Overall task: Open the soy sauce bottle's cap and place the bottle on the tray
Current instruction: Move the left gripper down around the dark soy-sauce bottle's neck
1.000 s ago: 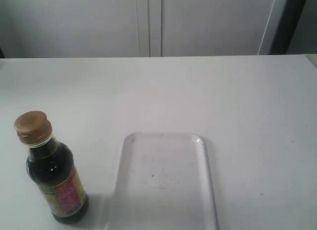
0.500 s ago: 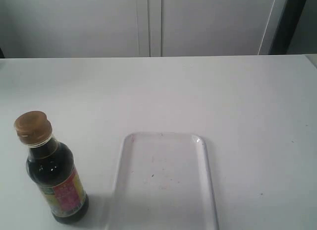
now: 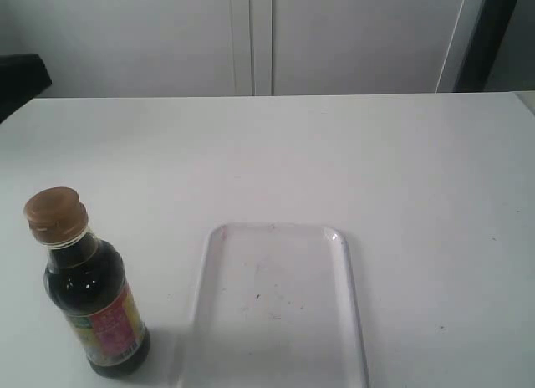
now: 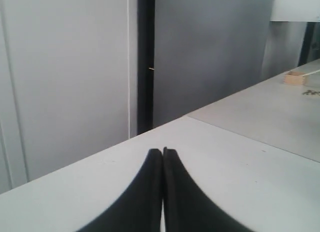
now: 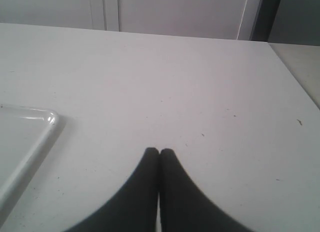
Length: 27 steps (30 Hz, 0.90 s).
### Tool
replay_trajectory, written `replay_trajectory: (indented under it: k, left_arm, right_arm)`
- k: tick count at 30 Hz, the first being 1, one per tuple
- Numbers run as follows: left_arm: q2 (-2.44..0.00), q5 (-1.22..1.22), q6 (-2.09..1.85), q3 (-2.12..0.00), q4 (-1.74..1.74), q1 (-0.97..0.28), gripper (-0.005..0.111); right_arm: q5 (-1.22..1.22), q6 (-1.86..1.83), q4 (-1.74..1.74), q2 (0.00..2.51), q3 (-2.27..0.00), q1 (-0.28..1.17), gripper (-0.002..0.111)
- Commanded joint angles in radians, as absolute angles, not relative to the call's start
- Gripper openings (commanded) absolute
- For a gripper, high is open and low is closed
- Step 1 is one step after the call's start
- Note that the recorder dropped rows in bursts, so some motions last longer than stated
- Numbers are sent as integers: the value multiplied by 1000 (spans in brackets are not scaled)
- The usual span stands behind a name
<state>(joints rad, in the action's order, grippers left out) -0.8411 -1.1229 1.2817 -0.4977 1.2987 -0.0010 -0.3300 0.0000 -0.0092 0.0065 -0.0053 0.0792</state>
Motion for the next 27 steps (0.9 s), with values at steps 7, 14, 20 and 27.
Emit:
replay_trajectory:
  k: [7, 14, 20, 27]
  left_arm:
    - [-863, -1190, 1300, -502, 1354, -2, 11]
    - [-955, -1221, 1257, -502, 1323, -14, 83]
    - [-955, -1221, 1253, -502, 1416, -104, 93]
    - [-955, -1153, 1260, -502, 1416, -142, 93]
  right_arm:
    - [-322, 6, -16, 0, 0, 81, 0]
    - [-322, 6, -16, 0, 0, 81, 0]
    - [-322, 6, -16, 0, 0, 81, 0]
    - [-322, 6, -16, 0, 0, 81, 0]
